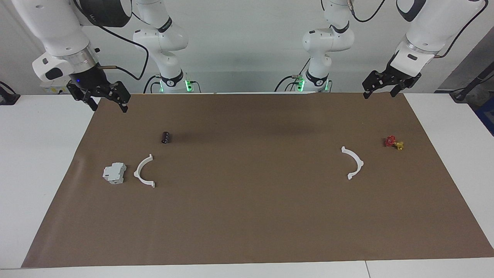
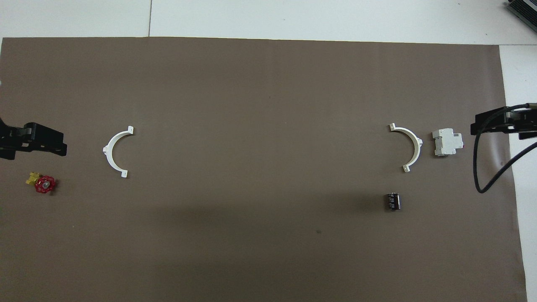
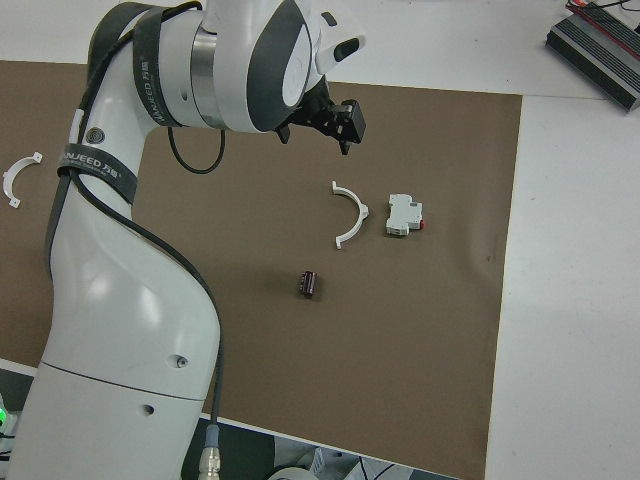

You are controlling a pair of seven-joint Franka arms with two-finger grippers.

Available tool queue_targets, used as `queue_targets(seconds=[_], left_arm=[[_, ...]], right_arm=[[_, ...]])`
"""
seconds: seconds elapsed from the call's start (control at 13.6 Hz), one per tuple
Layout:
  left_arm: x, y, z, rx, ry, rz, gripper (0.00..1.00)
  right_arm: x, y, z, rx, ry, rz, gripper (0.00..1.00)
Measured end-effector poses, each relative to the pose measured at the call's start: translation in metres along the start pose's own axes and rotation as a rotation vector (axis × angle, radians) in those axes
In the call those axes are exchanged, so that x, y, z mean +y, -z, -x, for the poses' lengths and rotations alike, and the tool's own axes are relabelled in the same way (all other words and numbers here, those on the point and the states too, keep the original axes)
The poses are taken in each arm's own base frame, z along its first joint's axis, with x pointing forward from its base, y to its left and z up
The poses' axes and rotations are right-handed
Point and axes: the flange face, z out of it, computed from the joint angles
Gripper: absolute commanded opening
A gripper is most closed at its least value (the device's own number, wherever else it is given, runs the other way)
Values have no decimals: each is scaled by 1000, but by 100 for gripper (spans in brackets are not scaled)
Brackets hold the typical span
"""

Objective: Assemble drain pipe with both arms
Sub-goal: 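Reach the right gripper toward the white half-ring nearest it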

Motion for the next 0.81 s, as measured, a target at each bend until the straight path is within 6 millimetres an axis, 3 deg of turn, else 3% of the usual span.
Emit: queue_targets(seconds=[0.44,0.59,0.81], left_arm=[[0,0,0,0,0,0,100],[0,0,0,0,1,0,100],[0,0,0,0,1,0,100]], right_arm=[[0,-6,-3,22,1,-2,100],[0,-32,-7,85,26,-8,100],[-3,-95,-8,93,147,-6,100]])
